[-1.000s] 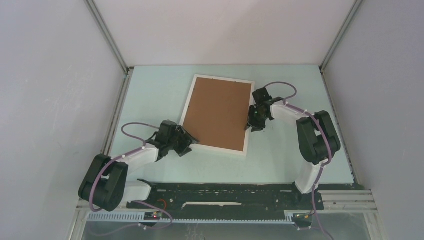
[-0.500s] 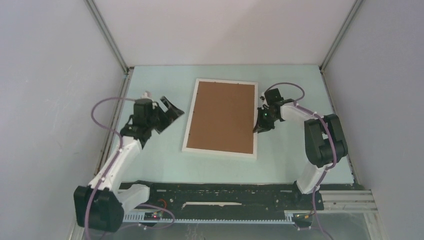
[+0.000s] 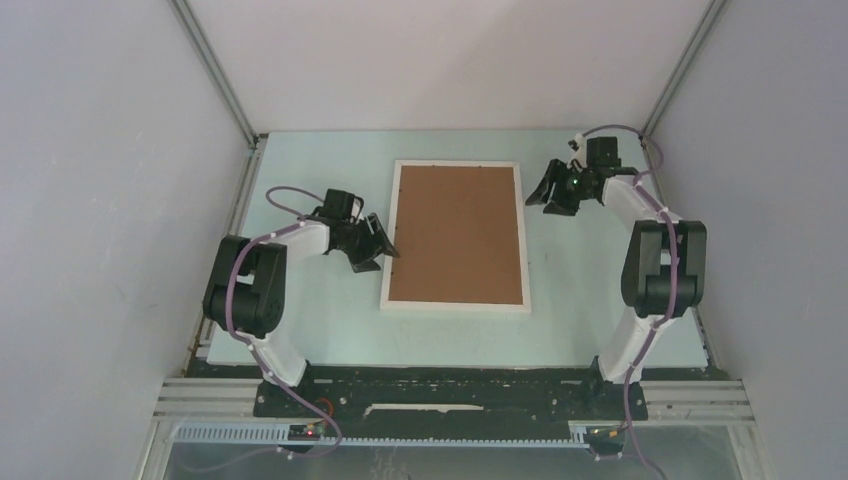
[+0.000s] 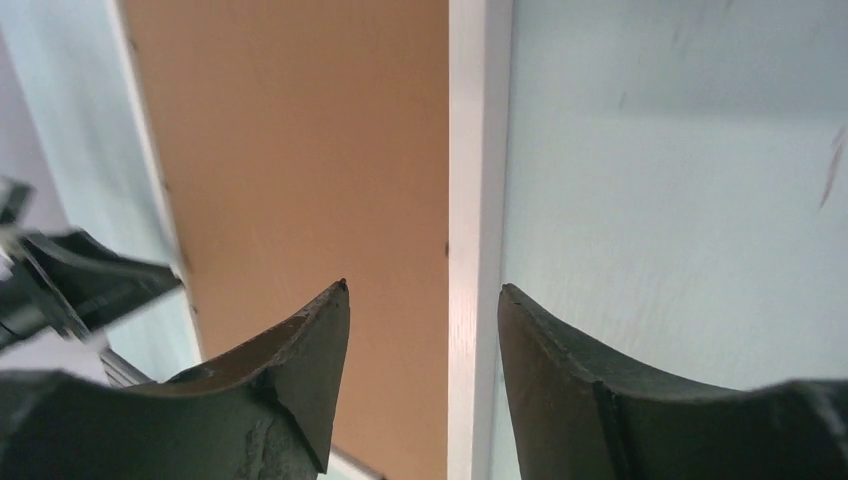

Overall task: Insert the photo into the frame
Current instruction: Install the photo frame at the center of the board.

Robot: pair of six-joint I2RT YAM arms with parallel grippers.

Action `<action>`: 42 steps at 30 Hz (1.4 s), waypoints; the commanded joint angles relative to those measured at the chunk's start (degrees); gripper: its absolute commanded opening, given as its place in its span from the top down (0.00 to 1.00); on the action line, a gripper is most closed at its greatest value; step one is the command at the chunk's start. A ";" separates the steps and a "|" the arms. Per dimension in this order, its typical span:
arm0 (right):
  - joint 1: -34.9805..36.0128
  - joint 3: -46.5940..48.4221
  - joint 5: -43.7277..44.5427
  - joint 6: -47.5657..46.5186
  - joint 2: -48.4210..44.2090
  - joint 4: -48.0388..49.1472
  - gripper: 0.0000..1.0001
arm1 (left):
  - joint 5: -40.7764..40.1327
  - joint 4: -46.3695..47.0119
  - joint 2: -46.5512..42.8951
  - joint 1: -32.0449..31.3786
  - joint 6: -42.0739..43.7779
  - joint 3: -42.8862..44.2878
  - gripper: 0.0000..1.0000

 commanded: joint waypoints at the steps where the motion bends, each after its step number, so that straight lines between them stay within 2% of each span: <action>1: -2.37 10.12 -6.09 2.21 8.83 0.68 0.36 | 2.57 2.48 0.44 -0.46 2.45 2.71 0.34; 6: -1.44 20.67 -6.00 2.33 18.08 -2.40 0.37 | -1.89 -2.99 3.35 -2.07 3.95 5.15 0.51; 9: -1.03 24.21 -5.71 2.15 21.13 -3.78 0.38 | -2.68 -2.61 3.12 -3.62 2.50 3.35 0.59; 12: -0.79 24.72 -6.56 2.06 22.79 -4.81 0.43 | -4.03 -0.71 1.10 -6.15 1.14 -0.16 0.66; 16: -0.55 21.61 -7.72 1.93 22.14 -2.38 0.47 | -4.39 1.51 -1.18 -7.65 1.02 -4.72 0.79; 23: -2.50 29.17 -9.60 3.69 27.40 -2.92 0.45 | -5.48 1.02 -4.93 -7.64 3.38 -8.74 0.83; 28: -2.42 35.52 -10.61 4.25 32.43 -5.32 0.46 | -8.25 -1.65 -5.62 -7.65 5.06 -7.76 0.92; 34: -2.40 42.04 -12.71 6.46 37.43 -6.02 0.59 | -6.63 -1.23 -5.47 -8.10 4.53 -8.89 0.94; 42: -1.68 46.25 -13.30 7.79 40.40 -6.05 0.59 | -6.53 -0.83 -5.47 -8.16 4.43 -9.24 0.96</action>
